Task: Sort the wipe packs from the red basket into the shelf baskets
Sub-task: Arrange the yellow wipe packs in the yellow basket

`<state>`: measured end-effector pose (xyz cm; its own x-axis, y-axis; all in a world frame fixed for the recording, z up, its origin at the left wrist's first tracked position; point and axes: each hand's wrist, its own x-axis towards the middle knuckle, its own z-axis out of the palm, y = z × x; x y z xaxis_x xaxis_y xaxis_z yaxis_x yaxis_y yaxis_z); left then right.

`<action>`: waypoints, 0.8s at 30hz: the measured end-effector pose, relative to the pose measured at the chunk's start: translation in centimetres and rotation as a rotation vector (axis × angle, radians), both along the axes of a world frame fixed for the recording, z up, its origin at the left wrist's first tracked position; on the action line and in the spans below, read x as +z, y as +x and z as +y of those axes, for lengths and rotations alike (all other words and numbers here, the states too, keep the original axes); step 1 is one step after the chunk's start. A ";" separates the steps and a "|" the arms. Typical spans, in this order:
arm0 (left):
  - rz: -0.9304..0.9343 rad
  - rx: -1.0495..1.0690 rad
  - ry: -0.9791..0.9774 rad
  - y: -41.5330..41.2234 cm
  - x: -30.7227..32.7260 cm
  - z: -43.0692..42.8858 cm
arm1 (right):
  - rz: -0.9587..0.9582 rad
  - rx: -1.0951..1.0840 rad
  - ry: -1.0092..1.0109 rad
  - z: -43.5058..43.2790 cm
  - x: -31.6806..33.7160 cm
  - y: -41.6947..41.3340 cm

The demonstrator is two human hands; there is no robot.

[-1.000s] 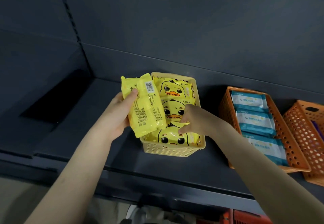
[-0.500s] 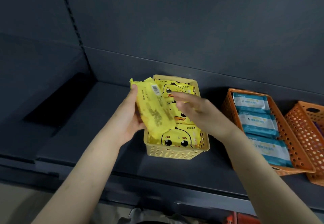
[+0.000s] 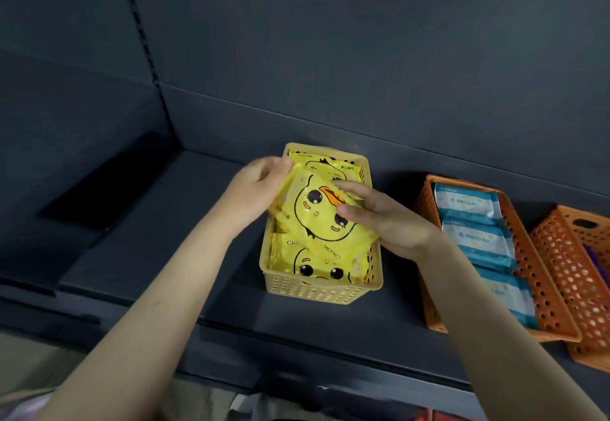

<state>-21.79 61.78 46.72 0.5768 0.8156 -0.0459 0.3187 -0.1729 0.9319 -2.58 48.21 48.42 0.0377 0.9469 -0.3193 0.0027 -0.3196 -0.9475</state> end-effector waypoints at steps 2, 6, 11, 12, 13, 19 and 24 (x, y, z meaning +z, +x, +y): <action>0.048 -0.064 -0.043 0.6 -0.3 -0.4 | -0.009 -0.016 0.004 0.5 0.2 0.0; -0.073 0.025 0.000 1.1 -1.5 -1.4 | -0.045 -0.058 -0.001 0.7 -0.3 0.1; -0.167 0.152 -0.008 1.1 -2.4 -1.7 | -0.124 -0.043 -0.037 -0.2 -1.7 -0.1; -0.185 0.165 -0.025 1.1 -2.4 -1.7 | -0.143 -0.062 -0.020 -0.3 -1.7 -0.1; -0.196 0.177 -0.035 1.1 -2.4 -1.7 | -0.169 -0.083 0.004 -0.4 -1.6 -0.1; -0.264 0.273 -0.075 1.3 -2.5 -1.9 | -0.114 -0.342 0.070 -0.4 -1.6 -1.0; -0.402 0.394 -0.149 1.2 -1.8 -1.8 | 0.342 -0.533 -0.033 -0.8 -3.2 -3.5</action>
